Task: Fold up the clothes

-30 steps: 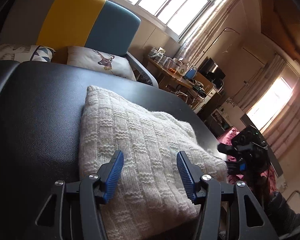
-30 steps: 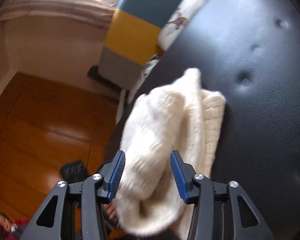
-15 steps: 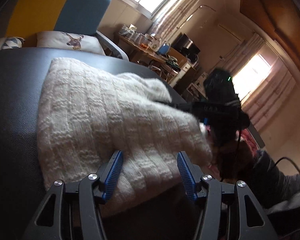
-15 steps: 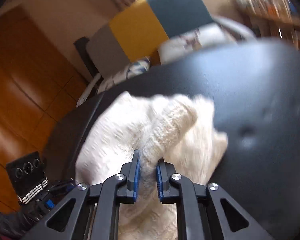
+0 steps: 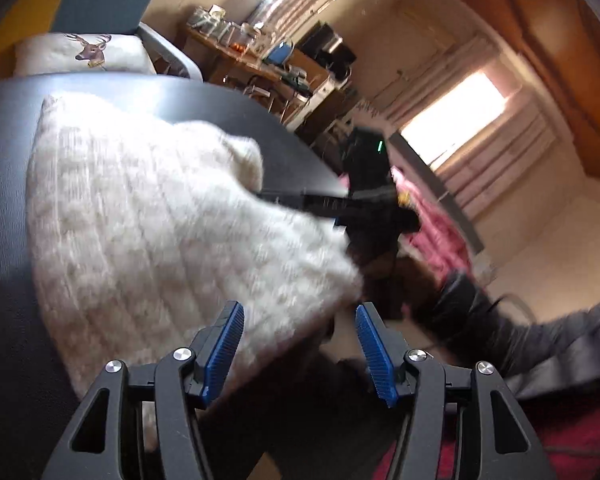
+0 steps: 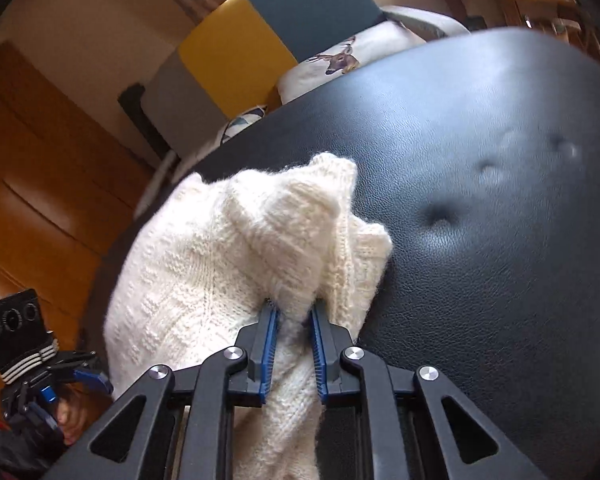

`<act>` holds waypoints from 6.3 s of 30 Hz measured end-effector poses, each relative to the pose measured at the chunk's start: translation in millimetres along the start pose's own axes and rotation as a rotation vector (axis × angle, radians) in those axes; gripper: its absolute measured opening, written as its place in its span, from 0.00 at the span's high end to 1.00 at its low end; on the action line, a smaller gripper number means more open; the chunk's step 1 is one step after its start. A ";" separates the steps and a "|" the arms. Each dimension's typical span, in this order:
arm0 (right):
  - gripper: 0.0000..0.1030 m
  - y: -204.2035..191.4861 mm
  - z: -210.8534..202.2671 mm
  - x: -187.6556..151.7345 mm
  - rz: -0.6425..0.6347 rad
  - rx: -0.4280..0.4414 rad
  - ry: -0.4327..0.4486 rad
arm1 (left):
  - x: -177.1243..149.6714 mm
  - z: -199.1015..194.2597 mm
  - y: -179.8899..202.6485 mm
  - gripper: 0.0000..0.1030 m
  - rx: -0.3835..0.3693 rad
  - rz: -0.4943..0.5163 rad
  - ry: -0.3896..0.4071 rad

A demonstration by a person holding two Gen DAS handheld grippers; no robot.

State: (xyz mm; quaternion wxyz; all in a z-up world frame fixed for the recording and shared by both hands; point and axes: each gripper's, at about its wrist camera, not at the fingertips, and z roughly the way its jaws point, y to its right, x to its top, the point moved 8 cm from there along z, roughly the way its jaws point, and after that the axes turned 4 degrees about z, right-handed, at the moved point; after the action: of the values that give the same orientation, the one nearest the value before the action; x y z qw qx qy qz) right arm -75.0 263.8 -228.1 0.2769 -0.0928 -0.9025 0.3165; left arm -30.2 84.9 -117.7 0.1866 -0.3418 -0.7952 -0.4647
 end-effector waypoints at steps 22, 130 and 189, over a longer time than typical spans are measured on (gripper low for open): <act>0.79 -81.9 -23.4 -134.7 -0.182 0.313 -0.367 | 48.1 67.2 -10.4 0.41 0.000 -0.059 -0.014; 0.40 -38.4 -59.1 -59.4 0.208 0.100 -0.125 | 27.9 32.8 -129.3 0.35 0.187 -0.349 -0.040; 0.58 70.3 -246.5 -7.6 -0.027 -0.404 0.499 | 181.8 189.4 26.6 0.14 0.176 0.120 0.042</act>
State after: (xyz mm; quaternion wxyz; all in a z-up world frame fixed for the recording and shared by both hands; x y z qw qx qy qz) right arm 68.4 444.3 -115.9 0.4700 -0.2086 -0.8524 0.0946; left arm -133.9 325.3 -84.2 0.2602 -0.3614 -0.8068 -0.3882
